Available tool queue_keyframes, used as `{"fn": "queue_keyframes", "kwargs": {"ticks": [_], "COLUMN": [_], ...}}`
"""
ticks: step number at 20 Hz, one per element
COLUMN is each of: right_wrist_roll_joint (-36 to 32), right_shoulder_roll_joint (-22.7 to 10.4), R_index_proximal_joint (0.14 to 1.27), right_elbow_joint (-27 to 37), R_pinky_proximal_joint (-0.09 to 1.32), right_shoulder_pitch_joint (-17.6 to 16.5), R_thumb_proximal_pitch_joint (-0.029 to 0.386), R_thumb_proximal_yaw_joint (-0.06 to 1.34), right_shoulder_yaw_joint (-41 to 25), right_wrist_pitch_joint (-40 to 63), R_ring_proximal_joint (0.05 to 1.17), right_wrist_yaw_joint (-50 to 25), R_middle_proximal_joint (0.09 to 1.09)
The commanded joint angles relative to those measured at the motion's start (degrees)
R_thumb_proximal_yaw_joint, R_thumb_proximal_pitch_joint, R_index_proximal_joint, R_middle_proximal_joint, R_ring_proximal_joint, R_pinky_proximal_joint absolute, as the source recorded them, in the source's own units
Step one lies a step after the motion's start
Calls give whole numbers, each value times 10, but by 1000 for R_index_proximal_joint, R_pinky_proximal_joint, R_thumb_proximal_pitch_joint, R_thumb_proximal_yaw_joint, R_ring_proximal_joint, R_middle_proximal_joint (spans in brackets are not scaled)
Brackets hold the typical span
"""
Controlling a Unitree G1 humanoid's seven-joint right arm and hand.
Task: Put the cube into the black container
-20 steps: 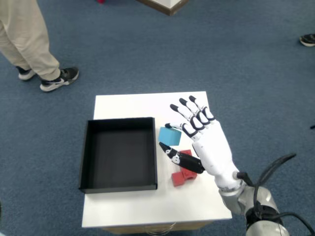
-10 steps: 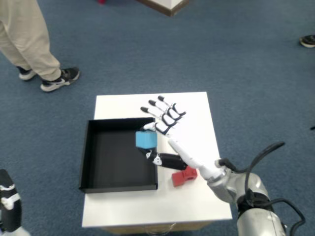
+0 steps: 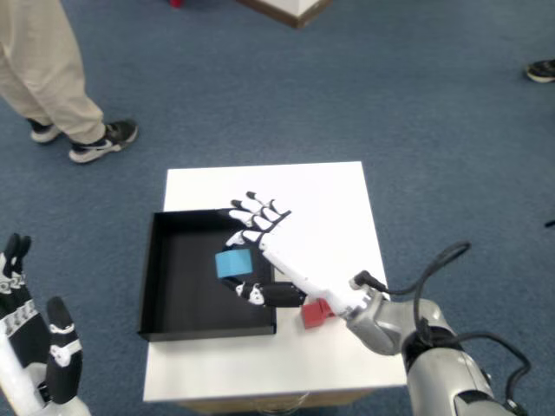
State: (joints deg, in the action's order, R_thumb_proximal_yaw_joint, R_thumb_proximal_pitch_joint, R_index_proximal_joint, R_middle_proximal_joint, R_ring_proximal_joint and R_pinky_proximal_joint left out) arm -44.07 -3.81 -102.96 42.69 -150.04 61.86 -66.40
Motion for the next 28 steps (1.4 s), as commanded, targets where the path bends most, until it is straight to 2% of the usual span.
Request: {"fn": "queue_keyframes", "kwargs": {"ticks": [1,11,13,16,18,20,23,26,28], "right_wrist_roll_joint": [-18,21,54,154,222,268,326,366,391], "right_shoulder_roll_joint": [0,-10,-18,-41,-53,-62,-66,-65,-63], "R_index_proximal_joint": [1043,1041,1040,1038,1037,1036,1036,1032,840], "right_elbow_joint": [9,221,278,416,503,547,577,580,575], "R_pinky_proximal_joint": [125,113,108,98,91,82,66,51,46], "right_shoulder_pitch_joint": [49,154,173,194,191,177,148,124,109], "R_thumb_proximal_pitch_joint": [141,148,151,155,158,160,163,168,164], "R_thumb_proximal_yaw_joint": [1233,1223,1221,1220,1219,1219,1217,1212,1149], "right_shoulder_yaw_joint": [-19,5,49,191,290,356,432,479,505], "right_wrist_pitch_joint": [0,-105,-135,-250,-365,-451,-532,-563,-575], "R_ring_proximal_joint": [183,180,177,173,172,168,164,159,160], "right_wrist_yaw_joint": [-6,-39,-43,-32,-6,24,64,91,103], "R_middle_proximal_joint": [224,217,214,211,211,209,207,205,205]}}
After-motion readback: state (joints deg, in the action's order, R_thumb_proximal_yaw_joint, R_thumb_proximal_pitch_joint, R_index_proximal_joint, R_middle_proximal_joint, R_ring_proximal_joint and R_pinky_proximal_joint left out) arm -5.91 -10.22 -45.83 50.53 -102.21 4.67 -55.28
